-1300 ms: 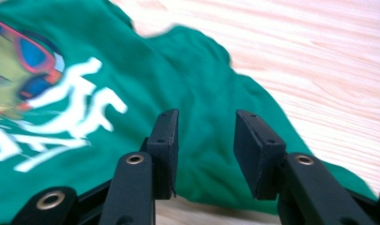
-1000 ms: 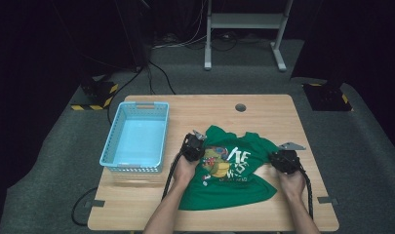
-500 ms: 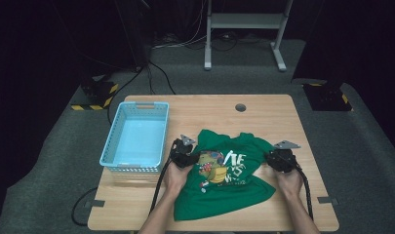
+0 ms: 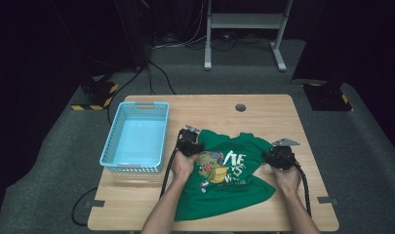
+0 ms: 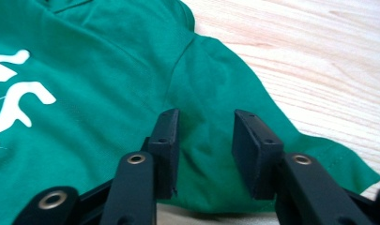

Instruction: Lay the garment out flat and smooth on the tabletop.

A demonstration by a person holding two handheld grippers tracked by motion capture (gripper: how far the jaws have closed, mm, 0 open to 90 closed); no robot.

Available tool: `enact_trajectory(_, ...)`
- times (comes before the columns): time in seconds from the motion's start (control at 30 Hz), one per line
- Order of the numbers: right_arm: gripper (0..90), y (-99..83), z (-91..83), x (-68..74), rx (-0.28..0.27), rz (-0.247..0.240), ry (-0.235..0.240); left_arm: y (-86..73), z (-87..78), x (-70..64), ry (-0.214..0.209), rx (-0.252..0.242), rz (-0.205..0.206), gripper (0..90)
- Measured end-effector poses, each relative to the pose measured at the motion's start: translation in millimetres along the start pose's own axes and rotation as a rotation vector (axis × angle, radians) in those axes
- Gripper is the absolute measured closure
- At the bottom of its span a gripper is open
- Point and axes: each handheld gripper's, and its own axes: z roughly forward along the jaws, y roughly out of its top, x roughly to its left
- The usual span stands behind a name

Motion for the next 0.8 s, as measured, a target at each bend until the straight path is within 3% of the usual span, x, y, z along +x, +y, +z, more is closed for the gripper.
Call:
enact_trajectory(0.13, 78.8, -0.9, -1.7, -1.8, 0.007, -0.022, 0.054, -2.5, -4.5, -2.6, 0.006, 0.004, 0.053, 81.2)
enact_trajectory(0.2, 85.4, -1.2, -4.4, -1.4, 0.022, -0.054, 0.060, -5.6, -11.1, -3.8, 0.017, 0.021, 0.078, 84.0)
enact_trajectory(0.27, 86.5, -2.4, -8.1, -1.2, 0.038, -0.076, 0.058, -13.6, -19.9, -4.0, 0.023, 0.015, 0.098, 84.6)
enact_trajectory(0.37, 86.6, -4.3, -11.8, -0.8, 0.036, -0.083, 0.075, -24.3, -33.3, -1.0, -0.003, -0.014, 0.068, 84.2)
enact_trajectory(0.43, 84.9, -2.5, -13.2, 2.1, 0.022, -0.087, 0.080, -23.9, -37.1, -1.9, 0.017, -0.036, 0.083, 79.2)
enact_trajectory(0.5, 76.4, 2.7, -13.8, 4.5, -0.008, -0.088, 0.052, -18.9, -38.7, -3.2, 0.049, -0.048, 0.101, 66.9)
enact_trajectory(0.63, 66.5, 11.4, -11.1, 5.1, -0.030, -0.068, 0.022, -3.9, -33.5, -2.7, 0.058, -0.086, 0.064, 55.6)
enact_trajectory(0.8, 64.4, 14.7, -0.1, 3.2, -0.017, -0.043, 0.000, 5.7, -13.2, 5.5, 0.070, -0.030, 0.020, 53.3)
